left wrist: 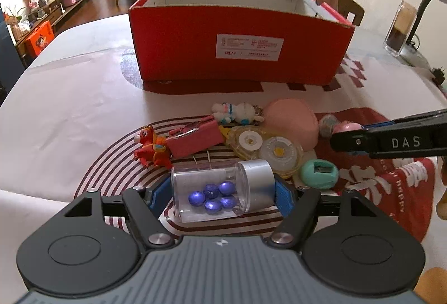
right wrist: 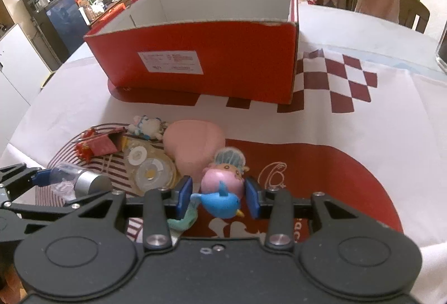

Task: Organize rigid objects
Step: 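Grasp the clear pill bottle with the left tool while the right tool grasps the pig figurine, then carry the pill bottle and pig figurine with both tools into the shoebox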

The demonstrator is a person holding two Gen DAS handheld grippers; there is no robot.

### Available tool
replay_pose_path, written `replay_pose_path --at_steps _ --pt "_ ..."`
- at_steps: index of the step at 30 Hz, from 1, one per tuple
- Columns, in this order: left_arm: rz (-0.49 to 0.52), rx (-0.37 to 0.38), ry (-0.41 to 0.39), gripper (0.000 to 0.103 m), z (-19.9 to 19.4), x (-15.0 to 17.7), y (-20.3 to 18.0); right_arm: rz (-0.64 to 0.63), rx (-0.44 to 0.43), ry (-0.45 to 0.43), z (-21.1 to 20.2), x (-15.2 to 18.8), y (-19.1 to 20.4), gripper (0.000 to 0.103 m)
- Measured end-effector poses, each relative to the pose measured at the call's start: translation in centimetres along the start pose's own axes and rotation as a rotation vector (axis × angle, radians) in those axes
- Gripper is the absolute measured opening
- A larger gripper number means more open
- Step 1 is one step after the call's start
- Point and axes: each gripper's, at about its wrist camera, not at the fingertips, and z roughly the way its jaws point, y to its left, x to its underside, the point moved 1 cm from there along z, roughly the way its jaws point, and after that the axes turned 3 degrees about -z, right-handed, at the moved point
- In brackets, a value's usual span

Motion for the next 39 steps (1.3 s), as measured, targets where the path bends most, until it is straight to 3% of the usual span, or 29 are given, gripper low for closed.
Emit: replay_pose_path --at_steps 17,28,39 --pt "-0.006 0.076 0.005 0.074 -4.8 -2.4 0.5 -0.054 0.006 -0.069 -7.3 -0.9 2.9 0.039" --pt "0.041 0.104 -0.072 0.074 -9.0 -7.2 0.1 -0.098 0.034 -0.159 -12.2 -4.2 4.1 0.039" --pt "0.083 0.079 -0.148 0.074 -9.7 -12.5 -0.1 -0.123 0.072 -0.248 -12.9 -8.9 3.2 0.039"
